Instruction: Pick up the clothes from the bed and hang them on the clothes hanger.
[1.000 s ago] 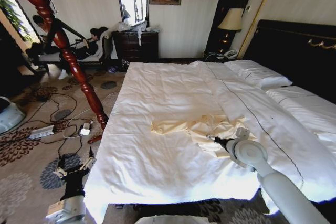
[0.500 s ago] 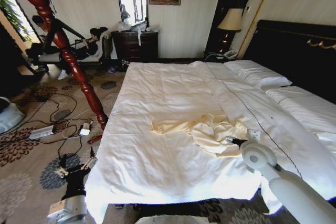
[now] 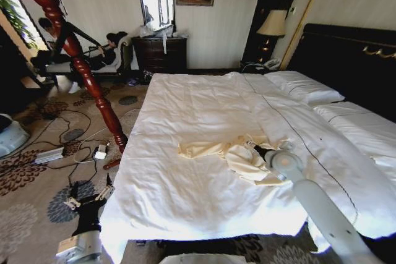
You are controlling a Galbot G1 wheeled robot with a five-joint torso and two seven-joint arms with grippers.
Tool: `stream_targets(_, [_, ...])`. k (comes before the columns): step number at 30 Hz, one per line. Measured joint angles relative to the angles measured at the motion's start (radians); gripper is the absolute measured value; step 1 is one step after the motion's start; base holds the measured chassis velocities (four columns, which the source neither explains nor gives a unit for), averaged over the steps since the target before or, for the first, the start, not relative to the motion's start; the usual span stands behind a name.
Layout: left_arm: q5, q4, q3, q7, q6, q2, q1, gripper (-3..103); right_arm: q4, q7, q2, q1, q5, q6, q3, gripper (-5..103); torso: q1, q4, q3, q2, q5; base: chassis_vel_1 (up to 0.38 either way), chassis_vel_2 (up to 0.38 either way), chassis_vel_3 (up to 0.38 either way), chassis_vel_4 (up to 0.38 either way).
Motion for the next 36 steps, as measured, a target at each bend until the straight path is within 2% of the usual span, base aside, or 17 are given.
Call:
stream_targets(2, [-0.001,0.006,0.0,0.0,0.0,0.0,-0.001,100,-0.025,-0.01,0.018,0.027,-0.012,0.0,-0.02,103,0.0,0.0003,0.0,0.0,-0.0003,0.0,0.0,0.0,0.0])
stream_targets(4, [-0.002,0.009,-0.001,-0.001,0.0,0.0,-0.003,100,-0.034,-0.023,0.023,0.033,-0.031,0.001,-0.035,94,0.0,0.0001,0.0,0.0,-0.0002,0.0,0.0,0.0,0.0])
stream_targets(7, [-0.004,0.012,-0.001,-0.001,0.0,0.0,-0.004,100,-0.033,-0.034,0.023,0.026,-0.042,0.001,-0.042,89,0.0,0.0,0.0,0.0,-0.0002,0.0,0.0,0.0,0.0])
stream_targets(8, [-0.005,0.015,-0.001,-0.001,0.0,0.0,-0.006,100,-0.026,-0.046,0.021,0.014,-0.047,0.001,-0.043,79,0.0,-0.0001,0.0,0.0,-0.0001,0.0,0.0,0.0,0.0])
stream_targets(9, [-0.005,0.018,-0.001,-0.001,0.0,0.0,-0.007,100,-0.017,-0.055,0.02,0.005,-0.052,0.004,-0.043,79,0.0,-0.0002,0.0,0.0,-0.0001,0.0,0.0,0.0,0.0])
stream_targets(10, [-0.005,0.02,-0.001,-0.001,0.0,-0.001,-0.008,100,-0.011,-0.061,0.018,-0.002,-0.055,0.008,-0.042,73,0.0,-0.0001,0.0,0.0,-0.0002,0.0,0.0,0.0,0.0])
stream_targets(13, [-0.004,0.025,0.001,-0.002,0.0,-0.002,-0.01,100,0.002,-0.076,0.015,-0.016,-0.062,0.016,-0.04,68,0.0,0.0,0.0,0.0,-0.0002,0.0,0.0,0.0,0.0])
stream_targets(14, [-0.003,0.027,0.004,-0.002,0.0,-0.004,-0.011,100,0.012,-0.087,0.012,-0.027,-0.068,0.024,-0.038,57,0.0,-0.0002,0.0,0.0,-0.0001,0.0,0.0,0.0,0.0])
stream_targets(16, [-0.002,0.028,0.006,-0.002,0.0,-0.005,-0.012,100,0.019,-0.092,0.01,-0.033,-0.07,0.029,-0.037,57,0.0,-0.0001,0.0,0.0,-0.0001,0.0,0.0,0.0,0.0])
stream_targets(20, [0.001,0.028,0.008,-0.002,-0.001,-0.008,-0.013,100,0.048,-0.106,0.003,-0.051,-0.061,0.046,-0.022,34,0.0,0.0,0.0,0.0,-0.0001,0.0,0.0,0.0,0.0])
stream_targets(22, [0.002,0.028,0.008,-0.002,-0.001,-0.008,-0.013,100,0.061,-0.112,0.001,-0.056,-0.049,0.048,-0.015,34,0.0,0.0,0.0,0.0,-0.0001,0.0,0.0,0.0,0.0])
stream_targets(25, [0.003,0.028,0.007,-0.002,-0.003,-0.009,-0.013,100,0.088,-0.132,-0.005,-0.064,-0.036,0.048,-0.007,18,0.0,0.0,0.0,0.0,-0.0001,0.0,0.0,0.0,0.0])
stream_targets(26, [0.003,0.028,0.007,-0.002,-0.003,-0.009,-0.013,100,0.088,-0.132,-0.005,-0.064,-0.036,0.048,-0.007,18,0.0,0.0,0.0,0.0,-0.0001,0.0,0.0,0.0,0.0])
stream_targets(29, [0.005,0.022,0.007,-0.002,-0.004,-0.011,-0.011,100,0.111,-0.147,-0.008,-0.067,-0.035,0.054,-0.003,3,0.0,0.0001,0.0,0.0,0.0,0.0,0.0,0.0,0.0])
stream_targets(34, [0.006,0.02,0.007,-0.002,-0.005,-0.013,-0.009,100,0.13,-0.152,-0.021,-0.072,-0.043,0.047,0.001,1,0.0,0.0001,0.0,0.0,-0.0001,0.0,0.0,0.0,0.0])
stream_targets(36, [0.008,0.017,0.006,-0.002,-0.007,-0.015,-0.007,100,0.124,-0.113,-0.027,-0.074,-0.066,0.011,0.002,0,0.0,0.0,0.0,0.0,-0.0001,0.0,0.0,0.0,0.0])
